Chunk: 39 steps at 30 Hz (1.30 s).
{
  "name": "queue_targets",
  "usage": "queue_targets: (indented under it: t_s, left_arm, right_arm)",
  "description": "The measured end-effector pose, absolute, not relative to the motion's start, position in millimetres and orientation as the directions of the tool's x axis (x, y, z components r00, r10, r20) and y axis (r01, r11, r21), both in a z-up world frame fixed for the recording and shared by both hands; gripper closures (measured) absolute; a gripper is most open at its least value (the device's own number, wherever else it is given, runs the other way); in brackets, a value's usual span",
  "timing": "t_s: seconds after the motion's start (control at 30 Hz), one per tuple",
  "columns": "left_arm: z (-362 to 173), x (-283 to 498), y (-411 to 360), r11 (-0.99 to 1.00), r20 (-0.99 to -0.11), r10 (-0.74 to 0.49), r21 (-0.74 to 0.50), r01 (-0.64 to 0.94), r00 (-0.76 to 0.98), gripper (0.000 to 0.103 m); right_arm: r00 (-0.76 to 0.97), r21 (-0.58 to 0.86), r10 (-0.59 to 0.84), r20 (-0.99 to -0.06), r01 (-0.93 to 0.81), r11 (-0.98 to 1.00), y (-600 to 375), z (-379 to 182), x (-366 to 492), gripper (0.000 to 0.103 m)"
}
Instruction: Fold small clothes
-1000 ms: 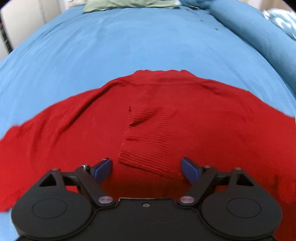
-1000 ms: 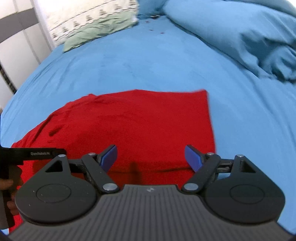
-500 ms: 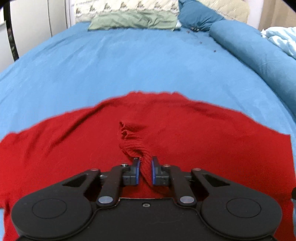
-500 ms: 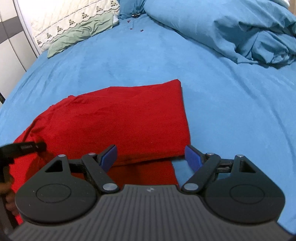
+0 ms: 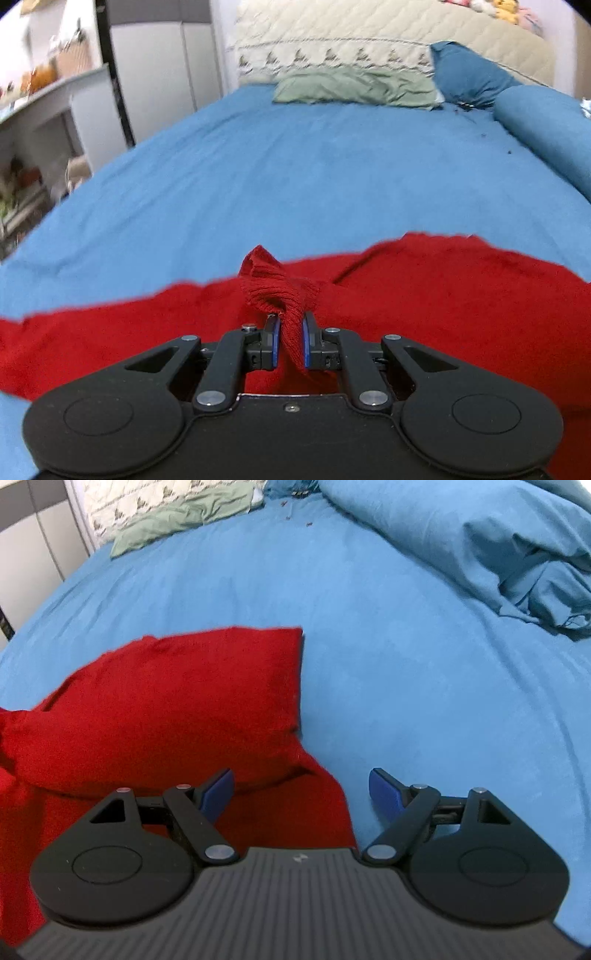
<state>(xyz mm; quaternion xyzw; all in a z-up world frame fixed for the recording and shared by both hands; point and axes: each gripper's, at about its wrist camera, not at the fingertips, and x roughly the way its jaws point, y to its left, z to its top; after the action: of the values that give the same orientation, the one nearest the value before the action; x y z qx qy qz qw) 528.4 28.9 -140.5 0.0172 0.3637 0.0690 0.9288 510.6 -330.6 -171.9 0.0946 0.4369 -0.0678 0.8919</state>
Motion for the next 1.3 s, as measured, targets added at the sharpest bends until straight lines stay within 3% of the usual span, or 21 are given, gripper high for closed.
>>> queue_targets:
  t_s: [0.13,0.27,0.43,0.5,0.53,0.63,0.73,1.07,1.13,1.2,1.3]
  left_arm:
    - [-149.8,523.6,31.0,0.989,-0.677,0.147,0.093,-0.115,0.721,0.088]
    - [-144.2,514.4,36.2,0.979,-0.692,0.203,0.143,-0.144,0.693,0.060]
    - [-138.6,500.0,45.9,0.967,-0.718,0.255,0.198,-0.161,0.648,0.056]
    - [-135.2,499.2,45.5,0.972,-0.715,0.234,0.190,-0.139,0.659,0.038]
    - [-134.6,500.1,43.9,0.977,-0.710,0.210,0.174,-0.121,0.672,0.036]
    - [-139.6,507.0,38.8,0.990,-0.718,0.134,0.127,-0.061,0.683,0.035]
    - [-146.7,517.3,31.6,0.992,-0.719,0.095,0.122,-0.010,0.689,0.035]
    - [-164.1,564.1,29.0,0.993,-0.770,0.039,0.100,0.061,0.637,0.035]
    - [-174.9,575.0,35.0,0.996,-0.793,0.037,0.080,0.044,0.609,0.029]
    - [-179.2,580.2,41.1,0.998,-0.787,0.031,0.056,0.021,0.616,0.016]
    - [-181.9,587.7,48.2,0.999,-0.792,0.038,0.031,-0.022,0.610,0.007]
  right_arm:
    - [0.573,0.044,-0.064,-0.817,0.172,0.984,-326.8,-182.5,516.7,0.007]
    - [0.585,0.057,-0.058,-0.809,0.176,0.983,-329.3,-176.7,520.4,0.007]
    - [0.642,0.072,-0.003,-0.767,0.091,0.993,-312.7,-157.6,531.3,0.007]
    - [0.658,0.080,0.047,-0.752,0.021,0.997,-298.3,-156.5,540.4,0.007]
    - [0.659,0.092,0.075,-0.748,-0.009,0.996,-290.0,-157.5,543.8,0.007]
    - [0.633,0.147,0.150,-0.760,-0.058,0.987,-277.6,-172.7,554.5,0.008]
    - [0.583,0.138,0.113,-0.804,-0.002,0.990,-280.1,-196.2,558.4,0.008]
    - [0.633,0.137,0.108,-0.766,-0.003,0.991,-285.9,-171.4,610.4,0.007]
    - [0.628,0.123,0.091,-0.773,0.008,0.992,-292.0,-181.5,632.8,0.007]
    - [0.623,0.088,0.041,-0.781,0.045,0.995,-299.0,-195.0,649.8,0.006]
    - [0.639,0.101,0.041,-0.768,0.058,0.993,-308.9,-200.4,662.5,0.002]
